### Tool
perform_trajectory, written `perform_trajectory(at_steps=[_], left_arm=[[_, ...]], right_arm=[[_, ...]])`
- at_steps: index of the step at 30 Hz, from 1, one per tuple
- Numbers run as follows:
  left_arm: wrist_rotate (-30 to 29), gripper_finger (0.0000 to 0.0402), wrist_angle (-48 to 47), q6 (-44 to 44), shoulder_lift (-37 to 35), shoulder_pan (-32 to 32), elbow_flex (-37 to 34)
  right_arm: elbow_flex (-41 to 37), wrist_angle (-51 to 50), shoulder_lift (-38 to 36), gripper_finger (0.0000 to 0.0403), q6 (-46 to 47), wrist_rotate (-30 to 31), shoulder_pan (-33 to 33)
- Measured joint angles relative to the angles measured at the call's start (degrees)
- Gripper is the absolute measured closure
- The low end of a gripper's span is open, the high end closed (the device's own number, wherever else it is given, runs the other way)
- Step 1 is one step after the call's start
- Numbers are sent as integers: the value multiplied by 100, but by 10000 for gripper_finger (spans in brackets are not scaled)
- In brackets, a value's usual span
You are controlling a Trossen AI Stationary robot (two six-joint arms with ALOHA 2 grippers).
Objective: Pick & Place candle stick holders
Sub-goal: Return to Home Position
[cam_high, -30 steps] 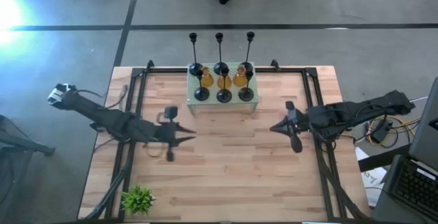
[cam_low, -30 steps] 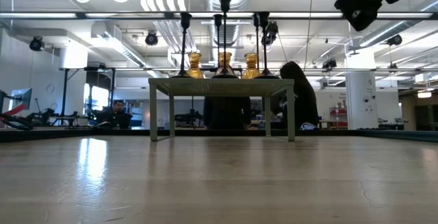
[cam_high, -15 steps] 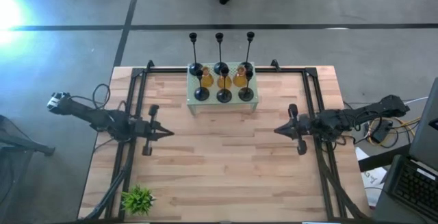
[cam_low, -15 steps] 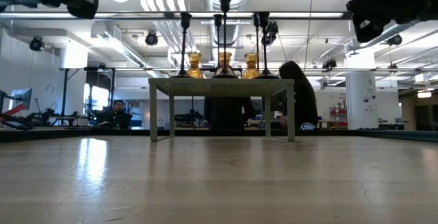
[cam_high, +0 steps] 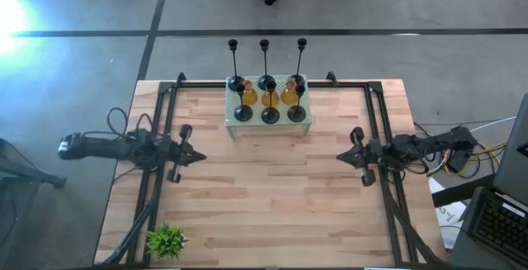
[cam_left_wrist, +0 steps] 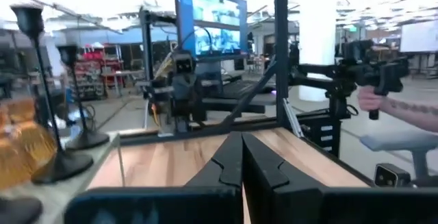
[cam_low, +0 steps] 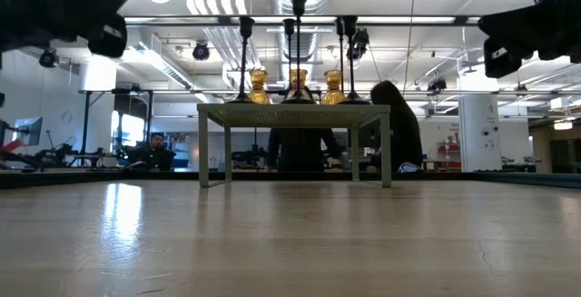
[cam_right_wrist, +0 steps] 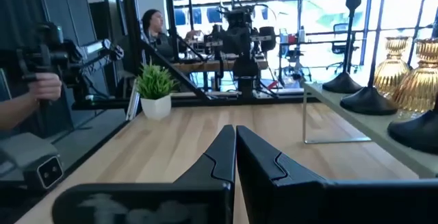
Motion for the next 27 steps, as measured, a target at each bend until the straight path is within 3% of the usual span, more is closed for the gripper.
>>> perform_trajectory(at_steps=[8, 12, 14, 21, 27], left_arm=[[1964, 401, 489, -671, 17, 1651, -256], [3049, 401, 297, -830, 32, 2324, -262], [3307, 401, -41, -825, 50, 2500, -262], [2702, 387, -857, -944, 53, 2587, -264], [2418, 384, -891, -1480, 52, 2587, -267]], right_arm=[[0, -122, -192, 395, -57, -442, -238], [0, -157, -197, 395, 252, -1107, -406], [2, -305, -192, 395, 277, -1385, -416], [2, -481, 13, 395, 100, -465, -424], [2, -463, 209, 394, 98, -418, -422]])
